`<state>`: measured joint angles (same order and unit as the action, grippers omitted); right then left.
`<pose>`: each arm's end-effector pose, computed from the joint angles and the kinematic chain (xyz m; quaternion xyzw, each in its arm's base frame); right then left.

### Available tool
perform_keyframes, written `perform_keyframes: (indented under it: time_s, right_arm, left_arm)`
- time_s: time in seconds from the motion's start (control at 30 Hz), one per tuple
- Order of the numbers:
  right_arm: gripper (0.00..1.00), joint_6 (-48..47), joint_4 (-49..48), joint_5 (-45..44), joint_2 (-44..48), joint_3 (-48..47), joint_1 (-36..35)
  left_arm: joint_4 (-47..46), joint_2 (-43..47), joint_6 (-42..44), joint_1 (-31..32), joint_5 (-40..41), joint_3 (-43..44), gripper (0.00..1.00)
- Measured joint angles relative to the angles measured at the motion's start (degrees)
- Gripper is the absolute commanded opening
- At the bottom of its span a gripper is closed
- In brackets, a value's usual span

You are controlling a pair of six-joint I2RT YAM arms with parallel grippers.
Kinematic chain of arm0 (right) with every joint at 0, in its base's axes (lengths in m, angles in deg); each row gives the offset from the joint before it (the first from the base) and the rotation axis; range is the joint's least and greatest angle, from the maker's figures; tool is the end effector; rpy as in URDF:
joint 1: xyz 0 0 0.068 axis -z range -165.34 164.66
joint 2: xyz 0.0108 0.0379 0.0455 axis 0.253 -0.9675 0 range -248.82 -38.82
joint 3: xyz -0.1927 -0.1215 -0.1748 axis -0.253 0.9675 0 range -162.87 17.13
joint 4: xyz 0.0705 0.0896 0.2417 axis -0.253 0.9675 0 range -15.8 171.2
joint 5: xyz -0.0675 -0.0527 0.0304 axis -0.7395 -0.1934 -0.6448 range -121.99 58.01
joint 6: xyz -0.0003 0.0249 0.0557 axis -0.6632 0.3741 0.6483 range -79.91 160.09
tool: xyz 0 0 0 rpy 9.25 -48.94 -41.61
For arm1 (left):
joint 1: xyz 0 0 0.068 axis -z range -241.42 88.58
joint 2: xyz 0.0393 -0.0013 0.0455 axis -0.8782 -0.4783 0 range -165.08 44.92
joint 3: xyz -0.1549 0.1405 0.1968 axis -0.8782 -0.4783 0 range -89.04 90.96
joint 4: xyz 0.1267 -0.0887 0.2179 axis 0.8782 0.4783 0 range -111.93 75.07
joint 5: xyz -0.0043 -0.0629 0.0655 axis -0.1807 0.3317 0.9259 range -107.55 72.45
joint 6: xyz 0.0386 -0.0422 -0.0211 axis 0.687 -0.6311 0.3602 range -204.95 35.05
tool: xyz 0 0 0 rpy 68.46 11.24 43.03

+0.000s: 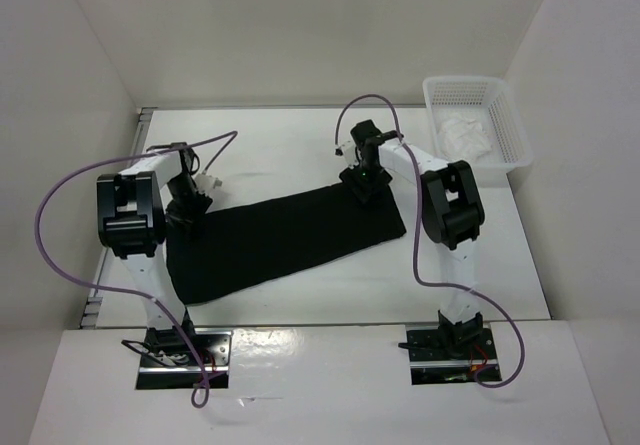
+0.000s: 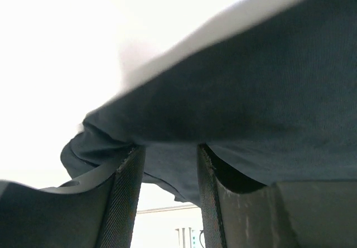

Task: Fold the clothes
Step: Fold the tank top

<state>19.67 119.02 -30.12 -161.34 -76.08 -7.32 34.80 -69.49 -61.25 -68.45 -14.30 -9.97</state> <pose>0.4176 0.1702 0.1630 -0.3602 0.9225 0.0180 0.1378 0.3673 0.0479 0.1517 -0.1454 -0.9888 -0.0225 0.0249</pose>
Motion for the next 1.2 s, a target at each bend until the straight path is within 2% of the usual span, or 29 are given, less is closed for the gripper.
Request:
perform_keyframes:
  time_s: [0.33,0.83,1.0,1.2]
  right_arm:
    - [0.69,0.11,0.72,-1.14,-7.69,-12.59,2.84]
    - [0.69,1.16,0.92,-3.87,-14.69,-24.59,5.33]
    - [0.69,1.57,1.51,-4.66,-18.56,-31.45,5.75]
    - [0.70,2.64,4.00,-4.11,-19.28,-35.89,6.38]
  left_arm:
    - [1.25,-5.97,-0.44,0.00,1.42,8.52,0.49]
    - [2.45,-19.23,-4.74,0.48,1.09,33.29,0.49]
    - [2.60,-23.58,-6.47,0.50,-0.28,42.40,0.49]
    - [2.80,-22.91,-7.89,0.50,-2.27,46.97,0.48]
